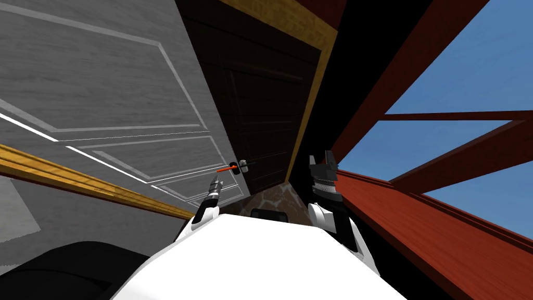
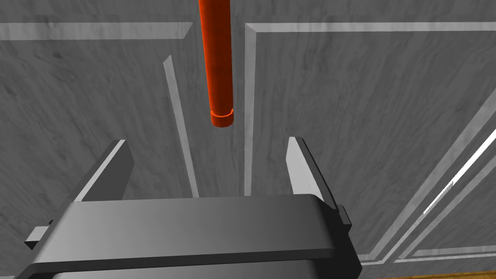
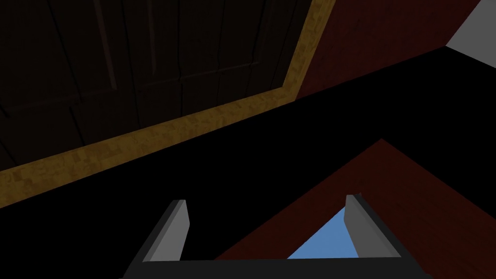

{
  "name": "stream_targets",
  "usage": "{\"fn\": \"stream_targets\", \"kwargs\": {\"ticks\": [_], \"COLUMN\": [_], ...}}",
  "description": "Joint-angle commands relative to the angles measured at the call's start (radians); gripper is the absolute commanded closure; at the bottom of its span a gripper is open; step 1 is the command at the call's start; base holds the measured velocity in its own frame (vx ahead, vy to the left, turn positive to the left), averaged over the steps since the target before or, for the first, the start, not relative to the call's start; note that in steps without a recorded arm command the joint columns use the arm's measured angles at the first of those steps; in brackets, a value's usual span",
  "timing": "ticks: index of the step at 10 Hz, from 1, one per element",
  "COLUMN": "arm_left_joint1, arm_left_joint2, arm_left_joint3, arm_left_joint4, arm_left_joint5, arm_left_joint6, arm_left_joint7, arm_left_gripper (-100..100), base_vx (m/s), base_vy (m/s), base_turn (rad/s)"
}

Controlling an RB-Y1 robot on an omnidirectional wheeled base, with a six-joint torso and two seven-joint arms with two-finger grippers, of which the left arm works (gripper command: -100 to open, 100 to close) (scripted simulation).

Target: Pull the door open

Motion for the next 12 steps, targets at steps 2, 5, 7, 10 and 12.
{"fn": "stream_targets", "kwargs": {"ticks": [2, 5, 7, 10, 12], "arm_left_joint1": [-0.010, -0.041, -0.035, -0.035, -0.035], "arm_left_joint2": [0.046, 0.076, 0.071, 0.071, 0.071], "arm_left_joint3": [0.031, 0.030, 0.033, 0.033, 0.033], "arm_left_joint4": [0.058, 0.093, 0.093, 0.093, 0.093], "arm_left_joint5": [0.017, 0.027, 0.024, 0.024, 0.024], "arm_left_joint6": [-0.018, -0.031, -0.030, -0.030, -0.030], "arm_left_joint7": [0.032, 0.059, 0.052, 0.052, 0.052], "arm_left_gripper": [-100, -100, 100, 100, 100], "base_vx": [0.108, 0.185, 0.042, -0.026, -0.005], "base_vy": [0.044, 0.043, 0.002, -0.001, -0.003], "base_turn": [-0.062, -0.142, -0.001, -0.007, 0.001]}}
